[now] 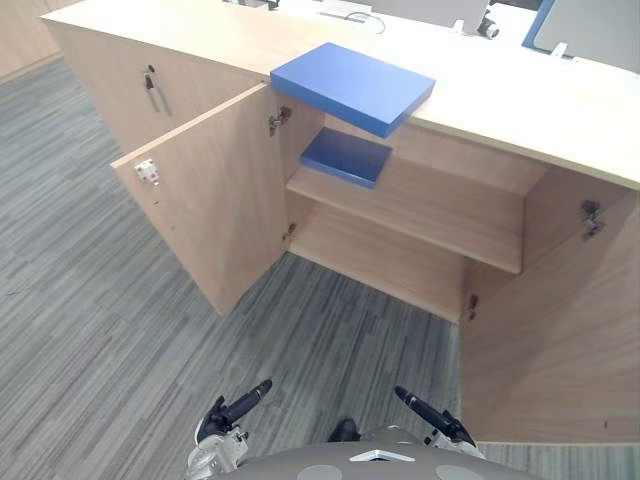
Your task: Walk over to the cabinet, pick up the folder, carry it to the office cabinet, place the folder inside the office cabinet, then close the office cabinet door
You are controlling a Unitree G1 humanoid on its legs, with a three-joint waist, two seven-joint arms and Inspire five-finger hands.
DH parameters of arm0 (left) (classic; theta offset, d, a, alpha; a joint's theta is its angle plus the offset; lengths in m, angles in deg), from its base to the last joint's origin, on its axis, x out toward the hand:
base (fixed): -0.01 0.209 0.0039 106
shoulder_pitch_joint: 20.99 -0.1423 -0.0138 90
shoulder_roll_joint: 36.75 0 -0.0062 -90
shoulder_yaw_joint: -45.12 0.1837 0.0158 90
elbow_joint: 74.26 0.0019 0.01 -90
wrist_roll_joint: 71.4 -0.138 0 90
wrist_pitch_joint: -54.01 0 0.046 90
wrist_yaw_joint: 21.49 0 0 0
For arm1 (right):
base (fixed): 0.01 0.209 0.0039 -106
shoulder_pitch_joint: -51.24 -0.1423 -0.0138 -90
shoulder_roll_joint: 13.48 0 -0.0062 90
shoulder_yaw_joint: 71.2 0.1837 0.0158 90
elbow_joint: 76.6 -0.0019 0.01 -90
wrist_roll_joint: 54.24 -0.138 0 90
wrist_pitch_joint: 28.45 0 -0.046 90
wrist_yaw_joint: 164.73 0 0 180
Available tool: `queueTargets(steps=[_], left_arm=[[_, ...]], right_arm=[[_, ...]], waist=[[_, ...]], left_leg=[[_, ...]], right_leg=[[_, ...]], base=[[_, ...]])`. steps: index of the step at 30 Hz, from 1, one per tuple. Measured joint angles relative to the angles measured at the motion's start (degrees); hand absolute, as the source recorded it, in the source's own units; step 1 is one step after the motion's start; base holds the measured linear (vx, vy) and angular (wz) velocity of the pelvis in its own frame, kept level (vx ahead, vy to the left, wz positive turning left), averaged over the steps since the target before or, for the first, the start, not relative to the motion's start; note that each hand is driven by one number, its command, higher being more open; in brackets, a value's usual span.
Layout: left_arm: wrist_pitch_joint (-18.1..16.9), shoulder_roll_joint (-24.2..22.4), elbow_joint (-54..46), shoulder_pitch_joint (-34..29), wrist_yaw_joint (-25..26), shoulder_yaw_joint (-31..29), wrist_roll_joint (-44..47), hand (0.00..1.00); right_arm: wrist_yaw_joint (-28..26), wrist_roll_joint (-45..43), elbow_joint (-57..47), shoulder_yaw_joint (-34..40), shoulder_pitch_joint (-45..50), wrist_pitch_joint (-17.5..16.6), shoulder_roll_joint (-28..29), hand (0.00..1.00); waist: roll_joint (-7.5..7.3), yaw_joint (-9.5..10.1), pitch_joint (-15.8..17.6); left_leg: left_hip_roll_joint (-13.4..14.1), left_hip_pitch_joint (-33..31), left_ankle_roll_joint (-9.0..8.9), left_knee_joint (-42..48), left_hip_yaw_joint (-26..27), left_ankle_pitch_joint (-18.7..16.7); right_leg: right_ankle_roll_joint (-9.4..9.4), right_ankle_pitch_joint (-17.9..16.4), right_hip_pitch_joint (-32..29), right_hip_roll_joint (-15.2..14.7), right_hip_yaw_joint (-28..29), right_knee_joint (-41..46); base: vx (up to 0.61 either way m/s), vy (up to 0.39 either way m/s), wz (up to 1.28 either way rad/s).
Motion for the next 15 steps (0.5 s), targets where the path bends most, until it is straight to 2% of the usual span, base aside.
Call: queueTargets(steps=[2,3,4,5,6,7,10,11,12,13,14,15], left_arm=[[-0.38,-0.29,-1.17,-1.2,0.19,-2.22,0.33,1.0],[-1.11,-0.37,-2.34,-2.04,0.03,-3.08,0.85,1.0],[-1.24,-0.08,-2.36,-2.05,0.09,-3.16,1.13,1.0],[-1.31,0.25,-2.36,-2.01,0.18,-2.94,2.18,1.0],[-1.32,0.36,-2.35,-2.01,0.23,-2.84,2.23,1.0],[-1.34,0.63,-2.11,-2.03,0.51,-2.16,2.28,1.0],[-0.72,0.85,-1.39,-2.07,0.86,-0.64,3.42,1.0],[-0.85,1.03,-1.56,-1.8,1.16,-0.35,3.53,1.0],[-1.2,1.07,-1.63,-1.79,1.28,0.42,3.65,1.0],[-1.21,1.1,-1.61,-1.85,1.32,1.38,3.79,1.0],[-1.23,1.13,-1.54,-1.76,1.39,1.99,3.85,1.0],[-1.26,1.05,-1.16,-2.13,1.57,3.55,3.97,1.0]], right_arm=[[-0.43,0.03,-0.01,0.11,0.07,-0.05,0.04,1.0],[-0.58,0.01,0.22,0.43,0.0,-0.14,-0.84,1.0],[-0.54,0.02,1.21,0.76,-0.3,-0.14,-1.68,1.0],[-0.24,0.02,3.09,0.78,-0.91,-0.06,-2.47,1.0],[-0.07,0.02,4.08,0.77,-1.27,-0.05,-2.72,1.0],[0.12,0.05,6.48,0.67,-2.38,-0.02,-3.22,1.0],[0.59,0.06,9.59,-0.07,-4.86,0.9,-3.7,1.0],[0.67,0.05,9.62,-0.06,-5.23,0.93,-3.67,1.0],[0.72,0.05,9.92,-0.11,-6.03,0.9,-3.74,1.0],[0.68,0.08,9.95,-0.31,-6.49,0.87,-3.87,1.0],[0.61,0.08,9.91,-0.5,-6.75,0.84,-4.06,1.0],[0.46,0.07,9.75,-0.57,-6.63,0.75,-4.82,1.0]], waist=[[0.92,0.47,-0.06],[2.53,1.18,-0.2],[3.24,1.86,-0.03],[3.94,2.29,-0.03],[4.09,2.32,0.11],[3.44,2.71,0.07],[2.15,3.08,1.96],[1.97,3.4,2.74],[1.8,3.5,3.65],[1.88,3.52,4.02],[2.26,3.61,4.06],[3.74,3.53,4.02]], left_leg=[[5.47,-3.56,1.51,15.36,-1.46,-1.33],[10.23,-7.08,5.22,28.29,-3.45,0.6],[13.03,-9.66,7.3,36.35,-5.25,1.81],[14.19,-12.59,7.34,43.96,-7.28,1.79],[13.85,-14.16,7.03,46.26,-8.14,1.53],[12.64,-16.93,6.73,47.71,-9.25,0.43],[7.37,-22.94,5.75,41.28,-11.09,-2.7],[4.66,-24.03,5.19,36.12,-12.37,-3.03],[0.31,-25.27,4.56,28.26,-15.69,-3.38],[-2.72,-26.21,4.16,22.21,-18.69,-3.13],[-5.13,-26.6,3.18,15.8,-21.04,-1.64],[-6.98,-26.49,3.24,7.37,-23.59,4.02]], right_leg=[[0.07,0.05,2.81,2.67,2.45,-2.24],[-0.23,-0.14,5.15,5.03,4.77,-3.65],[-0.73,-0.47,6.69,6.16,6.72,-4.16],[-1.51,-0.99,8.43,6.62,9.25,-4.53],[-1.95,-1.19,9.09,6.44,10.4,-4.71],[-2.1,-1.01,9.91,5.53,12.12,-4.76],[-1.2,-0.4,12.22,2.78,16.72,-4.99],[-1.17,-0.39,12.64,1.74,17.72,-4.99],[-1.06,-0.35,13.12,0.23,18.93,-5.06],[-0.31,-0.38,13.3,-0.74,19.66,-5.11],[1.17,-0.51,13.71,-1.41,20.24,-5.51],[3.42,-1.25,14.49,-1.51,20.81,-5.58]], base=[[0.17,-0.088,-0.72],[0.19,-0.04,-0.93],[0.24,0.031,-1.12],[0.21,0.089,-0.91],[0.21,0.133,-0.98],[0.22,0.148,-0.97],[0.27,0.172,-0.84],[0.32,0.24,-0.63],[0.3,0.261,-0.59],[0.28,0.278,-0.57],[0.29,0.311,-0.46],[0.3,0.328,-0.34]])
